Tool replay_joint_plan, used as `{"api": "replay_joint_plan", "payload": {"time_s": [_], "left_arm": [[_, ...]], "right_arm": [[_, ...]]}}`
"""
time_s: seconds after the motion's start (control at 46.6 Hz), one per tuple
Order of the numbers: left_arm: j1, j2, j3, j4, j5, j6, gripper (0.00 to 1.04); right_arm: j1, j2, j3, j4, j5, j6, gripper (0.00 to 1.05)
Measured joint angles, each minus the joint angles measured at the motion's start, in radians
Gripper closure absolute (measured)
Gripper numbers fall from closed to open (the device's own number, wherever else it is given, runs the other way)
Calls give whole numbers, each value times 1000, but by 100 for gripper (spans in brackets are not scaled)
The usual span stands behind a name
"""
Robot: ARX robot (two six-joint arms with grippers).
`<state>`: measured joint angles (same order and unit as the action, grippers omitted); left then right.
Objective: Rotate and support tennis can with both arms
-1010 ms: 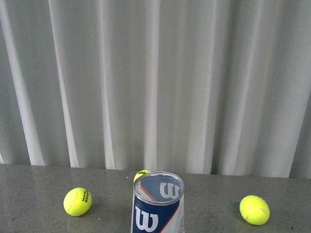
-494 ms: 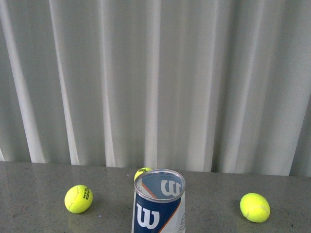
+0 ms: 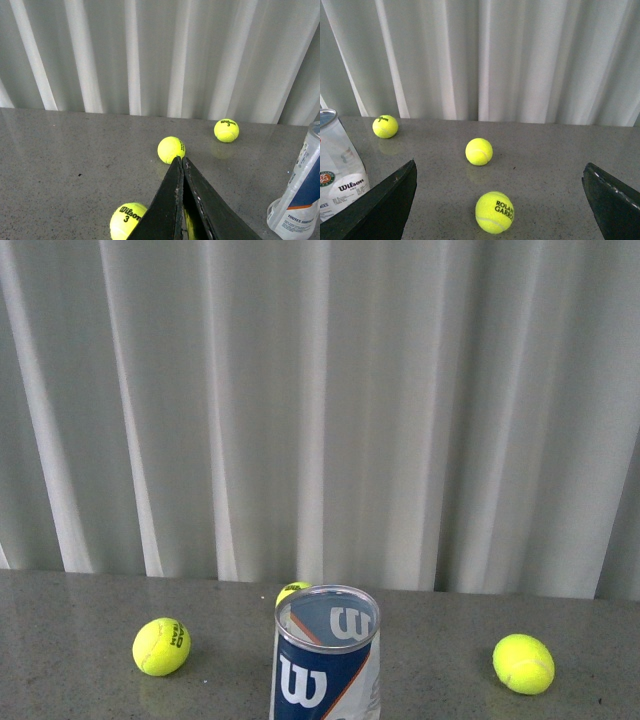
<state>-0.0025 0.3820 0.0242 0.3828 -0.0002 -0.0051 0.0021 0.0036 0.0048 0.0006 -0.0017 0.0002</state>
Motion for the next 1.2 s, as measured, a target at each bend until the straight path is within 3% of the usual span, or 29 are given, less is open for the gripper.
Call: {"api": "replay_joint_plan", "payload": {"time_s": [0.601,0.666,0.838,0.924,1.203], "left_arm": [[0,-214,0,-211,0,0,101],[0,-330,0,-362,0,1,101],[0,-378,0,-382,0,0,101],[0,-378,0,-382,0,1,82],[0,-378,0,-382,0,1,37]], "right_arm": [[0,0,0,0,0,0,7],[0,0,0,0,0,0,7],[0,0,0,0,0,0,7],[0,0,0,0,0,0,7],[0,0,0,0,0,0,7]]}}
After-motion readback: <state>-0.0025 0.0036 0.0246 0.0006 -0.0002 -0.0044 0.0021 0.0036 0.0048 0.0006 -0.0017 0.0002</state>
